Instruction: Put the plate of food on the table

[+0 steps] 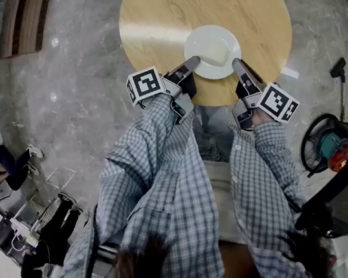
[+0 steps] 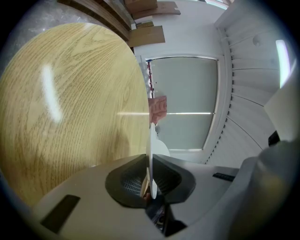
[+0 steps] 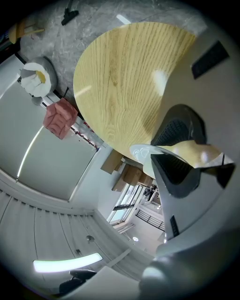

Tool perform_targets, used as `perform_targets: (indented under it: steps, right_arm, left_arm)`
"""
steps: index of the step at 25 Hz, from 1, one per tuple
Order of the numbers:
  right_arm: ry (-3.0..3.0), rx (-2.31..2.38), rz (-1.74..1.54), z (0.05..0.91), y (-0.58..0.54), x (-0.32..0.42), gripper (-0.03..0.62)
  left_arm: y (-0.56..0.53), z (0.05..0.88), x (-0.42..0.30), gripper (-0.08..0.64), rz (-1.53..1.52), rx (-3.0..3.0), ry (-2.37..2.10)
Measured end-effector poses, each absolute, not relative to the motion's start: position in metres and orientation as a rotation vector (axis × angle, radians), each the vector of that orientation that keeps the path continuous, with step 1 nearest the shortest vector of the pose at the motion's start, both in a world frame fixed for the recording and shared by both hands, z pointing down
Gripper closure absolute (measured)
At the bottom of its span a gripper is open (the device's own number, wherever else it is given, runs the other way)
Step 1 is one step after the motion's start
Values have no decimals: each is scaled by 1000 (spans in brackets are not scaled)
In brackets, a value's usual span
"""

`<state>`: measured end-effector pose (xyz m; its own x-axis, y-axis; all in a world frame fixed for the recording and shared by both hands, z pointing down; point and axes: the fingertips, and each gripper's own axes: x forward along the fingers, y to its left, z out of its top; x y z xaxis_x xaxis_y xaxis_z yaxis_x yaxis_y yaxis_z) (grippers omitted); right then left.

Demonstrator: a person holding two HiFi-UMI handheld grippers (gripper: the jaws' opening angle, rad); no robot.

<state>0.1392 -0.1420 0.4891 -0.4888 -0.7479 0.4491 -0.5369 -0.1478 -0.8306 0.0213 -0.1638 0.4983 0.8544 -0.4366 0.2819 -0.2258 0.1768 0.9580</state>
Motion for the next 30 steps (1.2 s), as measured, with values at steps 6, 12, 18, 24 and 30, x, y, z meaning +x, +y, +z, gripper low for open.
perform_targets:
  steps: [6, 12, 18, 24, 30]
  right_arm:
    - [1900, -1496, -1749, 510, -139, 142, 531]
    - [1894, -1505, -1782, 528, -138, 146, 531]
    - [1891, -1519, -1805, 539, -137, 147, 531]
    - [1885, -1534, -1828, 549, -135, 147, 531]
    - [1880, -1541, -1857, 563, -134, 151, 531]
  left_arm:
    - [-162, 517, 25, 528, -126, 1388, -585]
    - [-160, 534, 29, 528, -102, 1370, -597]
    - [-158, 547, 30, 528, -83, 1356, -601]
    - [-157, 558, 30, 528, -70, 1338, -615]
    - [-156, 570, 33, 528, -49, 1331, -630]
